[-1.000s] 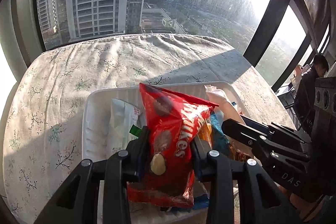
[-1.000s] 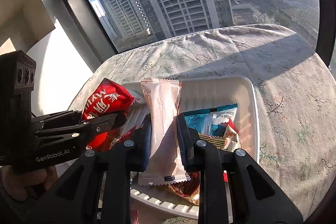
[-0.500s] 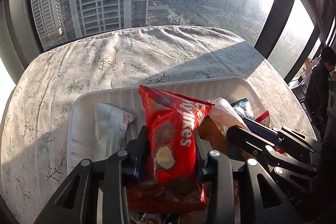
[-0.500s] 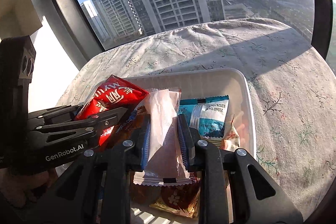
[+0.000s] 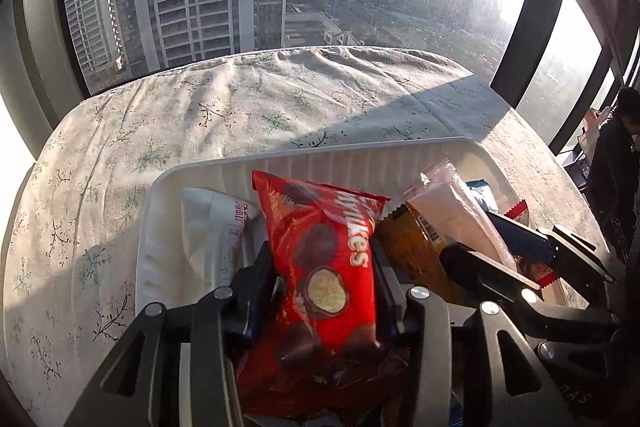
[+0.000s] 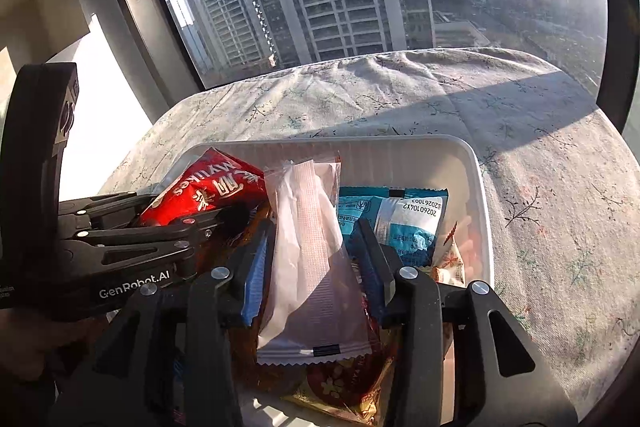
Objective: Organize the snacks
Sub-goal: 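Move both tools back toward the black and pink packets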
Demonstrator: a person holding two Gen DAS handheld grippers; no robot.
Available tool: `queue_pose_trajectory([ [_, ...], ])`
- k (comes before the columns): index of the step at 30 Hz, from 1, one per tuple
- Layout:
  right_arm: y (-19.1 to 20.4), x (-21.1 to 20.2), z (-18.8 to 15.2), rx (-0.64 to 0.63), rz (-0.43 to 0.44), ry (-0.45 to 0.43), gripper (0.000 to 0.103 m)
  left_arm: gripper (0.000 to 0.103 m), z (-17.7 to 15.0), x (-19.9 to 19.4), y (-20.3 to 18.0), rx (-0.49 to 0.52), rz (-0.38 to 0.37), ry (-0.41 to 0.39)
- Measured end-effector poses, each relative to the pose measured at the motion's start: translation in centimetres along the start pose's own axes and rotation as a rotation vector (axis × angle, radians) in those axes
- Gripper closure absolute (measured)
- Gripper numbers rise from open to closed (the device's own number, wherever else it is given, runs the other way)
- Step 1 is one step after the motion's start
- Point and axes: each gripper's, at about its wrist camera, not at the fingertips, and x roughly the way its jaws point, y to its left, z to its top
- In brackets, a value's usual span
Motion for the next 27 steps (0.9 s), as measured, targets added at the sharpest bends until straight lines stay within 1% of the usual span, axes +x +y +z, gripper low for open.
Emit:
queue_pose_trajectory([
  [2,0.0,-0.4,0.0,-0.002,-0.006,-0.014,0.046,0.051,-0.1,-0.7,-0.2,0.006,0.008,-0.014],
  [5,-0.2,-1.4,0.2,0.008,-0.002,-0.043,0.045,0.039,-0.1,-2.0,-0.2,0.005,0.011,-0.042],
  [7,-0.3,-2.0,0.4,0.015,-0.002,-0.059,0.045,0.034,-0.2,-3.1,-0.2,0.003,0.009,-0.064],
  [9,-0.4,-2.8,0.6,0.014,-0.002,-0.084,0.045,0.032,-0.4,-4.2,-0.3,0.007,0.016,-0.085],
  [11,-0.4,-3.5,0.7,0.008,-0.006,-0.107,0.045,0.026,-0.8,-5.4,-0.4,0.012,0.005,-0.101],
  [15,-0.1,-4.8,0.9,-0.001,0.001,-0.148,0.045,0.024,-1.8,-8.2,-0.7,0.007,-0.020,-0.142],
  [17,0.2,-5.8,1.1,-0.010,0.008,-0.176,0.045,0.019,-2.8,-10.0,-1.0,0.002,-0.025,-0.161],
  [19,0.5,-7.6,1.6,-0.015,0.035,-0.216,0.041,0.007,-4.4,-11.9,-1.4,-0.005,-0.026,-0.181],
  [21,0.9,-9.7,2.1,-0.003,0.070,-0.260,0.020,0.003,-6.4,-13.4,-1.9,-0.007,-0.026,-0.186],
  [22,1.1,-10.8,2.3,0.005,0.084,-0.278,0.016,0.002,-7.5,-14.0,-2.1,-0.010,-0.029,-0.186],
  [23,1.4,-11.8,2.5,0.007,0.093,-0.289,0.013,0.002,-8.5,-14.5,-2.3,-0.017,-0.032,-0.179],
  [24,1.9,-12.5,2.6,0.000,0.091,-0.287,0.013,0.001,-9.5,-14.8,-2.5,-0.026,-0.034,-0.168],
  [27,3.6,-14.3,2.3,-0.063,0.073,-0.219,0.013,0.001,-12.2,-15.2,-3.2,-0.063,-0.043,-0.133],
])
